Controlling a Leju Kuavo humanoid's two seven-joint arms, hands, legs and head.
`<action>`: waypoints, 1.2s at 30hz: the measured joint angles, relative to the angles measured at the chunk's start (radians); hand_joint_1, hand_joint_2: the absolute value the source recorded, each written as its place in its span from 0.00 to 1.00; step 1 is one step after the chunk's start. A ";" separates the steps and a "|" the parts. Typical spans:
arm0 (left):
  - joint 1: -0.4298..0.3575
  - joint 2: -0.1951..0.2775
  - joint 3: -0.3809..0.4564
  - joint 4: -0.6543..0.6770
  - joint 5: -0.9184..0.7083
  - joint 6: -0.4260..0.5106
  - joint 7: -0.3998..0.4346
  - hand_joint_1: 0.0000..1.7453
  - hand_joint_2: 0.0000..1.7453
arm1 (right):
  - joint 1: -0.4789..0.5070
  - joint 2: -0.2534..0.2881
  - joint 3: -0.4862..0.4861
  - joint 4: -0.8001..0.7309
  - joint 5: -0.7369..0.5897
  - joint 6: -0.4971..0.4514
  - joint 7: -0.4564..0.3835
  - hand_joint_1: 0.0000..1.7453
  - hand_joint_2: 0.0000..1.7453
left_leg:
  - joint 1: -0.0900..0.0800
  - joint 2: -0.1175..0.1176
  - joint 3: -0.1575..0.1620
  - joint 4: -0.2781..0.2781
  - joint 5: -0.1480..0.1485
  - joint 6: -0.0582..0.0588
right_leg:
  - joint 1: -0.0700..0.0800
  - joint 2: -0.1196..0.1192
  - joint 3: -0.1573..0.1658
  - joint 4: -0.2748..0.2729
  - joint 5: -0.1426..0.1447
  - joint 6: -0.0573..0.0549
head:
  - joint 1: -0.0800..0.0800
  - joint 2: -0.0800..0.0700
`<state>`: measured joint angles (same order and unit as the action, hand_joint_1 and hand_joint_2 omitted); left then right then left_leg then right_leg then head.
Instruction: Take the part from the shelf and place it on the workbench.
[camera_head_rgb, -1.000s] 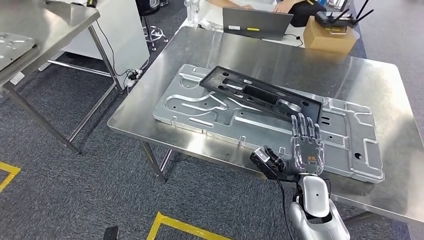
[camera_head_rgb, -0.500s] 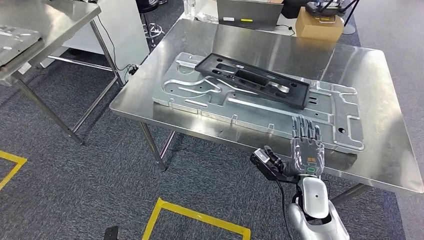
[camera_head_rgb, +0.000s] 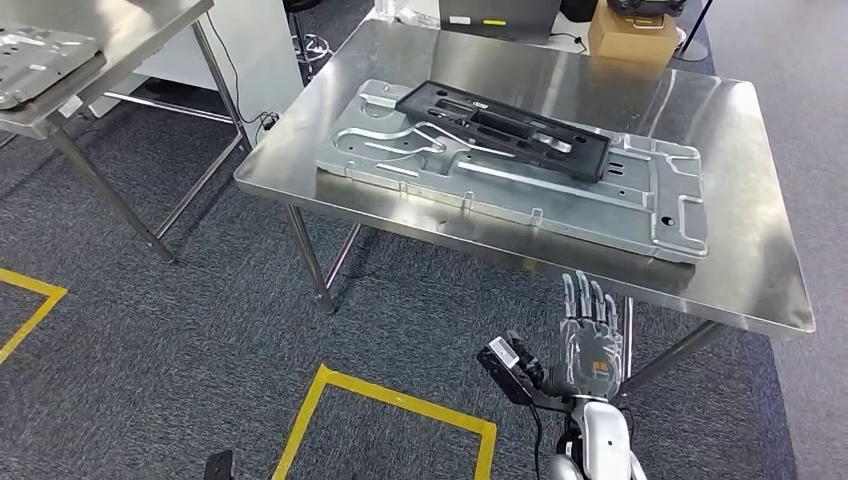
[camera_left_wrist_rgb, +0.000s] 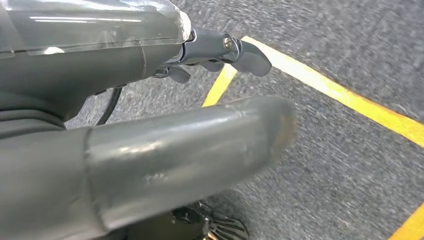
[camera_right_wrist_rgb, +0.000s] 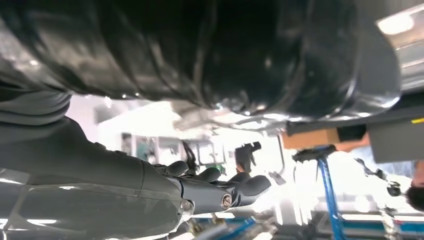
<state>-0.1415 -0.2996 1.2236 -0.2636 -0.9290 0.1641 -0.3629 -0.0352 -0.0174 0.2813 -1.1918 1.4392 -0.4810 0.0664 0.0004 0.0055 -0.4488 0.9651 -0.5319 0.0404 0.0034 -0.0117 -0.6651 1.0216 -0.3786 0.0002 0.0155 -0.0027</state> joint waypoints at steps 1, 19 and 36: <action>0.002 -0.002 0.000 0.000 0.006 0.001 -0.001 0.00 0.00 | 0.017 0.004 -0.003 0.003 -0.019 -0.021 -0.007 0.00 0.00 | 0.003 0.003 -0.012 -0.003 0.014 0.007 | -0.001 0.003 -0.008 0.019 -0.031 0.006 | 0.000 0.000; 0.032 -0.030 0.058 -0.035 0.187 0.026 -0.060 0.00 0.00 | 0.144 0.167 -0.677 0.400 -0.629 -0.064 -0.501 0.00 0.00 | 0.011 0.003 -0.236 0.218 -0.020 -0.049 | -0.013 -0.012 0.192 -0.054 -0.147 -0.028 | -0.001 0.000; 0.044 -0.046 0.098 -0.070 0.248 0.034 -0.057 0.00 0.00 | 0.033 0.239 -1.170 0.934 -0.675 0.118 0.048 0.00 0.00 | 0.008 -0.016 -0.089 0.015 0.064 0.012 | -0.015 0.007 0.042 0.243 -0.287 0.021 | 0.001 0.000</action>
<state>-0.0976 -0.3458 1.3212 -0.3332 -0.6815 0.1979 -0.4194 -0.0019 0.2219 -0.8889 -0.2579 0.7646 -0.3633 0.1145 0.0084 -0.0101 -0.5381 0.9804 -0.4682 0.0525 -0.0111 -0.0048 -0.6229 1.2646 -0.6653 0.0213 0.0162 -0.0027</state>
